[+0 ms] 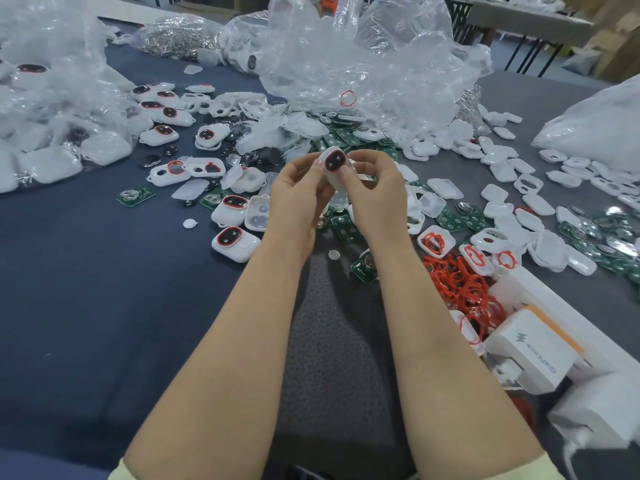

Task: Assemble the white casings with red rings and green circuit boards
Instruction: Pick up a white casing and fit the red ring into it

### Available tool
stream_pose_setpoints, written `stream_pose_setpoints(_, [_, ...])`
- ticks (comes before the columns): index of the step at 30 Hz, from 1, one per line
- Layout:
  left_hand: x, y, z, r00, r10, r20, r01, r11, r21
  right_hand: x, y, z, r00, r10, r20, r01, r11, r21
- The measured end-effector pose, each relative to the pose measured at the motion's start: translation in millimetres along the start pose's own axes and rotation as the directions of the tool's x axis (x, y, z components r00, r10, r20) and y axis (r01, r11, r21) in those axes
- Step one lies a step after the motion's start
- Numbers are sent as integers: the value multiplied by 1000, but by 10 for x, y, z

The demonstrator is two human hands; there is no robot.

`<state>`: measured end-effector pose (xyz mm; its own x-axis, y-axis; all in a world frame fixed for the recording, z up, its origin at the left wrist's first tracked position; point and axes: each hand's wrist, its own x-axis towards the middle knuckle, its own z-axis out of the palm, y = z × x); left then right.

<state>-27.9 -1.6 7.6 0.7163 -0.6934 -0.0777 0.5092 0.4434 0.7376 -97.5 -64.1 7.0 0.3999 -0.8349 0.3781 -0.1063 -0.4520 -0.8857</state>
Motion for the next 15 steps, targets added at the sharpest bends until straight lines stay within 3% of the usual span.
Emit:
stream_pose_setpoints(10, [5, -49, -13, 1000, 26, -17, -22, 983, 181, 2, -28, -12, 995, 82, 59, -88, 989, 116])
stream_pose_setpoints(15, [6, -76, -12, 988, 146, -39, -125, 932, 340, -10, -40, -17, 998, 34, 44, -37, 997, 74])
